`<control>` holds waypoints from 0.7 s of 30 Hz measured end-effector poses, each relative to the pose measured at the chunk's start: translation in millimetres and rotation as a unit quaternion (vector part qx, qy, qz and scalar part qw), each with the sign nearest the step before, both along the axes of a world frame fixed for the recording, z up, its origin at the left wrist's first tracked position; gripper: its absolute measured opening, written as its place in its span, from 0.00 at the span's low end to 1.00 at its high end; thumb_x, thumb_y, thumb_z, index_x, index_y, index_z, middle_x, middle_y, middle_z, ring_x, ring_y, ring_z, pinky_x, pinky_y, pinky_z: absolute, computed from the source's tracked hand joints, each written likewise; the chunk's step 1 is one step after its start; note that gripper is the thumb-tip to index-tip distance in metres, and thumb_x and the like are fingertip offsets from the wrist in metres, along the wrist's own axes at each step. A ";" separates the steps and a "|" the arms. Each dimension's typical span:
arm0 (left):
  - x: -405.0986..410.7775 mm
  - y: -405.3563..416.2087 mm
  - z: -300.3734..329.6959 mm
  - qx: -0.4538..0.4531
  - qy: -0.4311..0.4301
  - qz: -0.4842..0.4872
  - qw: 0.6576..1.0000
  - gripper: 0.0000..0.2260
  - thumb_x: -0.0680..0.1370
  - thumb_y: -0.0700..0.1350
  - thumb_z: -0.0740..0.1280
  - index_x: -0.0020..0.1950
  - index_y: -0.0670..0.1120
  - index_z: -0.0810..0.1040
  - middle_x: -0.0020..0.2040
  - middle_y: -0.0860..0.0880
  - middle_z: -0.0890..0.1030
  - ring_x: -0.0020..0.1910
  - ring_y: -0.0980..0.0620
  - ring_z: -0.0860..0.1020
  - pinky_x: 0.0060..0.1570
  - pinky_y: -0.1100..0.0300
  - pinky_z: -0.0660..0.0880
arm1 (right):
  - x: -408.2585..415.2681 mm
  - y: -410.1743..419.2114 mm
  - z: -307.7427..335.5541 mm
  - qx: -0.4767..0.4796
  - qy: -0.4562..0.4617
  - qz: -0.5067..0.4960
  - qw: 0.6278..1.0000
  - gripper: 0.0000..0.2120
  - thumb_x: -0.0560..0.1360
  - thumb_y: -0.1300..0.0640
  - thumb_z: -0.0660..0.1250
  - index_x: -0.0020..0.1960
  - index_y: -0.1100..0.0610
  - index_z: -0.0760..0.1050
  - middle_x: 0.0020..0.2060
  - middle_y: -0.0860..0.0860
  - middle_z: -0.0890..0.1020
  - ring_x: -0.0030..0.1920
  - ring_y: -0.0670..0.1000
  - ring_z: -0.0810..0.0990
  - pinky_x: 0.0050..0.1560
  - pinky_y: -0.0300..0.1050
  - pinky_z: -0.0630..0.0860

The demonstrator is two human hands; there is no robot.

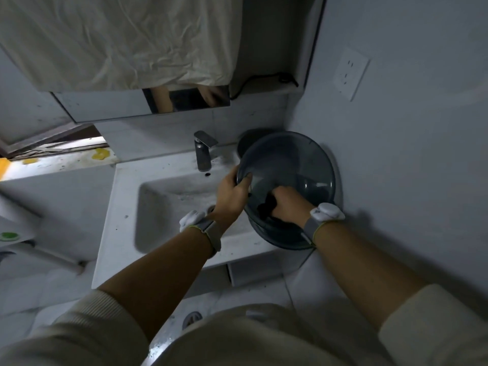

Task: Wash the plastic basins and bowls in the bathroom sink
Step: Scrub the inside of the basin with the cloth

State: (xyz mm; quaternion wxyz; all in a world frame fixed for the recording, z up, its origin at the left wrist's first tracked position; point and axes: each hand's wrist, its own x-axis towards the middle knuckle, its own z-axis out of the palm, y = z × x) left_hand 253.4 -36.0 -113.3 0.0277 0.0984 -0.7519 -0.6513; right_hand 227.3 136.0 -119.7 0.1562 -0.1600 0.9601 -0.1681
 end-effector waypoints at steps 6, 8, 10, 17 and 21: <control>-5.4 4.9 -9.1 -0.027 -0.037 0.033 0.998 0.10 0.82 0.49 0.64 0.55 0.49 0.84 0.52 0.41 0.87 0.56 0.35 0.83 0.60 0.35 0.81 | -5.0 19.2 2.0 0.074 0.029 -0.042 0.996 0.11 0.73 0.63 0.69 0.35 0.59 0.71 0.34 0.54 0.77 0.36 0.55 0.80 0.33 0.45 0.75; -5.7 5.6 -10.6 -0.025 -0.050 0.040 0.998 0.08 0.82 0.48 0.64 0.49 0.51 0.83 0.52 0.38 0.87 0.55 0.35 0.83 0.59 0.35 0.80 | -4.9 25.7 1.5 0.086 0.045 -0.067 0.993 0.10 0.74 0.63 0.69 0.36 0.59 0.72 0.37 0.55 0.79 0.37 0.55 0.80 0.33 0.45 0.77; -6.5 4.6 -12.4 -0.020 -0.062 0.048 0.997 0.07 0.81 0.47 0.65 0.47 0.50 0.82 0.53 0.35 0.86 0.49 0.39 0.83 0.56 0.37 0.81 | -3.8 30.4 1.2 0.083 0.069 -0.084 0.991 0.09 0.74 0.64 0.68 0.37 0.59 0.73 0.39 0.57 0.80 0.38 0.56 0.81 0.35 0.46 0.78; -8.4 8.5 -24.5 0.001 -0.110 0.050 0.993 0.08 0.82 0.46 0.67 0.46 0.47 0.84 0.51 0.36 0.87 0.54 0.32 0.84 0.59 0.36 0.81 | -0.5 44.7 5.1 -0.001 0.183 -0.093 0.979 0.09 0.74 0.58 0.69 0.45 0.57 0.69 0.51 0.59 0.76 0.45 0.61 0.79 0.36 0.47 0.69; -12.1 10.7 -34.2 0.027 -0.137 0.067 0.988 0.09 0.83 0.45 0.68 0.43 0.51 0.81 0.45 0.46 0.85 0.48 0.42 0.83 0.59 0.42 0.81 | 4.1 58.9 -1.6 0.011 0.210 -0.106 0.972 0.09 0.74 0.58 0.70 0.49 0.60 0.73 0.51 0.59 0.77 0.46 0.62 0.79 0.36 0.46 0.67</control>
